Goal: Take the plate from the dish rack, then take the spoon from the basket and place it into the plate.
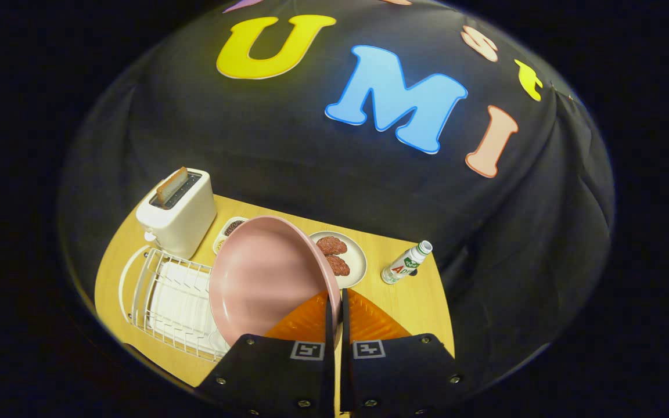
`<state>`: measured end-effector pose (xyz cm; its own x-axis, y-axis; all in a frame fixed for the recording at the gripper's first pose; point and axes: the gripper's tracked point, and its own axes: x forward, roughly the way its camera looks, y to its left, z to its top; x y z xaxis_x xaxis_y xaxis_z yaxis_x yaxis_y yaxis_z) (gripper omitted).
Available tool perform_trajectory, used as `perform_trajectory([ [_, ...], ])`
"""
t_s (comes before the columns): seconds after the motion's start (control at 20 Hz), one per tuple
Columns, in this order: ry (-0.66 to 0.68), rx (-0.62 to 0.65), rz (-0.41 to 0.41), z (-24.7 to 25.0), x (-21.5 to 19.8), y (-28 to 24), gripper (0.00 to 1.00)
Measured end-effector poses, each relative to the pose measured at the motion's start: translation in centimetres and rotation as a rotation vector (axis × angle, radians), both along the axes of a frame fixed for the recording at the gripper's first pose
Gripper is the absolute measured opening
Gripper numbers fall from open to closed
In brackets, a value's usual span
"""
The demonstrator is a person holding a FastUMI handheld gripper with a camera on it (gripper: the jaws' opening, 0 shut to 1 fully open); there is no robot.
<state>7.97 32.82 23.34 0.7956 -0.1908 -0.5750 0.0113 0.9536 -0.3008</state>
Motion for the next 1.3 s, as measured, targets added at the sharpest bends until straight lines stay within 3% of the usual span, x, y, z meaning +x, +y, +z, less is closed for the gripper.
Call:
perform_trajectory([
  [0.35, 0.108, 0.414, 0.087, -1.6, -7.0, -3.0, 0.04],
  [0.5, 0.156, 0.515, 0.111, -3.4, -9.9, -4.4, 0.04],
  [1.0, 0.333, 0.582, 0.119, -15.8, -18.2, -8.9, 0.04],
  [1.3, 0.386, 0.613, 0.143, -22.0, -19.7, -8.8, 0.04],
])
